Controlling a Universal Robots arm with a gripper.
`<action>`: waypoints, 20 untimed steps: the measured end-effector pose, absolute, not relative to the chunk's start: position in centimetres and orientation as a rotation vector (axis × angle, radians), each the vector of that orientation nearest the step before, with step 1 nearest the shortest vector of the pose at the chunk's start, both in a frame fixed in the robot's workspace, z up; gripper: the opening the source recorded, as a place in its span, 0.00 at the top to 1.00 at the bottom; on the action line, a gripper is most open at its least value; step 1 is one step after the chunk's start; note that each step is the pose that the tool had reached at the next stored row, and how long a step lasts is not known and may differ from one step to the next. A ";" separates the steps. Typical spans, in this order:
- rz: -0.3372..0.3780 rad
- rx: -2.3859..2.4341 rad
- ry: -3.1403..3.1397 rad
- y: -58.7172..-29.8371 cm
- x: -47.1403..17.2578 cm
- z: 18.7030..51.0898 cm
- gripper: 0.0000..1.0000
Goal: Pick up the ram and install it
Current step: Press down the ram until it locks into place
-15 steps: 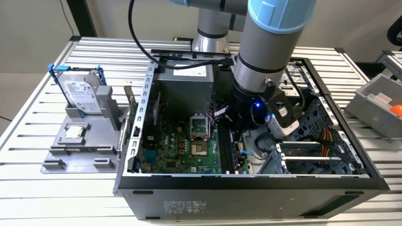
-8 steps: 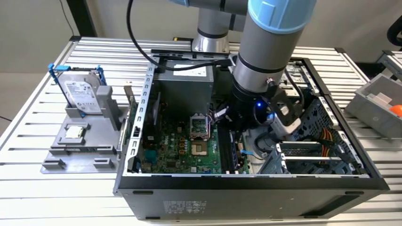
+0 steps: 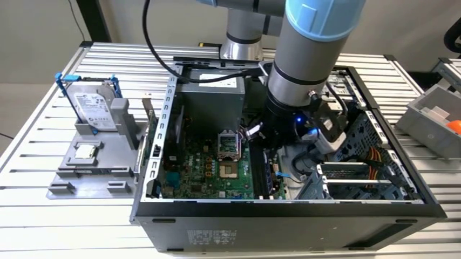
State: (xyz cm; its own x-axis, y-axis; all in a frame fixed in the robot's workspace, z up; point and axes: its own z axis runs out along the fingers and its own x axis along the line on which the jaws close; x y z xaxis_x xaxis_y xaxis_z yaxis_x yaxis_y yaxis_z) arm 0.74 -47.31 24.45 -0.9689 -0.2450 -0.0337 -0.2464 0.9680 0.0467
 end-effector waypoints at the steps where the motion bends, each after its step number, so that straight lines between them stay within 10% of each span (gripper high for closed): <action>1: 0.079 -0.414 3.085 -47.3 0.7 24.4 1.00; 20: 0.082 -0.751 3.019 -47.3 0.9 24.5 1.00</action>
